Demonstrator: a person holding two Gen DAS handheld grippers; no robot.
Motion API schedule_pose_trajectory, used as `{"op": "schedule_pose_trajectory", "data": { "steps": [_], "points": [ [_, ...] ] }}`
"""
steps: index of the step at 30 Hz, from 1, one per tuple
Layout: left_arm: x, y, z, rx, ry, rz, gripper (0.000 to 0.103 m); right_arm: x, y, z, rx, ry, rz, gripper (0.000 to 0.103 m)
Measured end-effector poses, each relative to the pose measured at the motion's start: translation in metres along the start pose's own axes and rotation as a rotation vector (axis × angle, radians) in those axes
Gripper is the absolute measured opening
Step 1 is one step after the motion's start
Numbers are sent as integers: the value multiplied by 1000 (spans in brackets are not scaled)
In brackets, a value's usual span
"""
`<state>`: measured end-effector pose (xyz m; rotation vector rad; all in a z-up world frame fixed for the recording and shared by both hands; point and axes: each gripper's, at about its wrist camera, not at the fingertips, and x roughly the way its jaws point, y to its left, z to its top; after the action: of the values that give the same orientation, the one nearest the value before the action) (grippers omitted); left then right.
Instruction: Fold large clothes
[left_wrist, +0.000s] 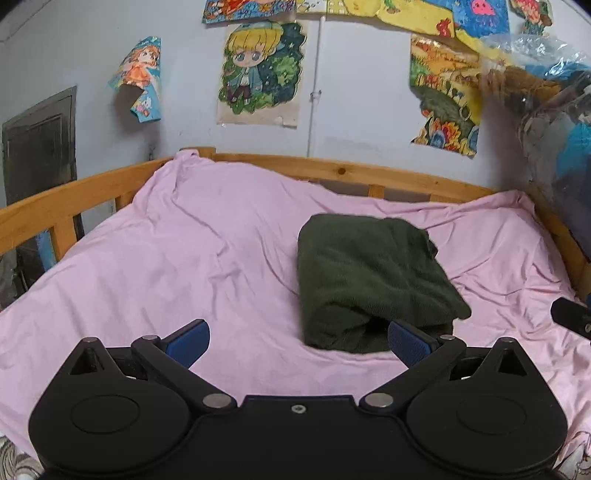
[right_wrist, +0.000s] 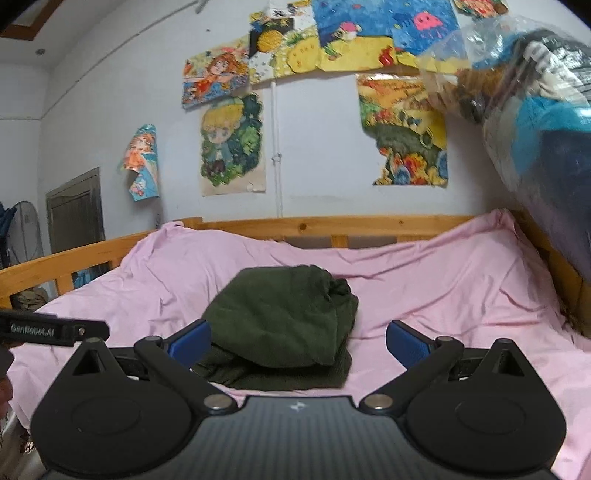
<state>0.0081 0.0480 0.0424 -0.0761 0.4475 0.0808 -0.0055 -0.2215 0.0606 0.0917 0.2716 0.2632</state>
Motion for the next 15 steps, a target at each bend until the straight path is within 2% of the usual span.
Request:
{"op": "schedule_pose_trajectory", "data": {
  "steps": [8, 15],
  "points": [
    [12, -3, -8, 12, 40, 10, 102, 12, -10, -9, 42, 45, -28, 103],
    [17, -5, -14, 9, 75, 8, 102, 17, -7, -19, 29, 97, -52, 103]
  ]
}}
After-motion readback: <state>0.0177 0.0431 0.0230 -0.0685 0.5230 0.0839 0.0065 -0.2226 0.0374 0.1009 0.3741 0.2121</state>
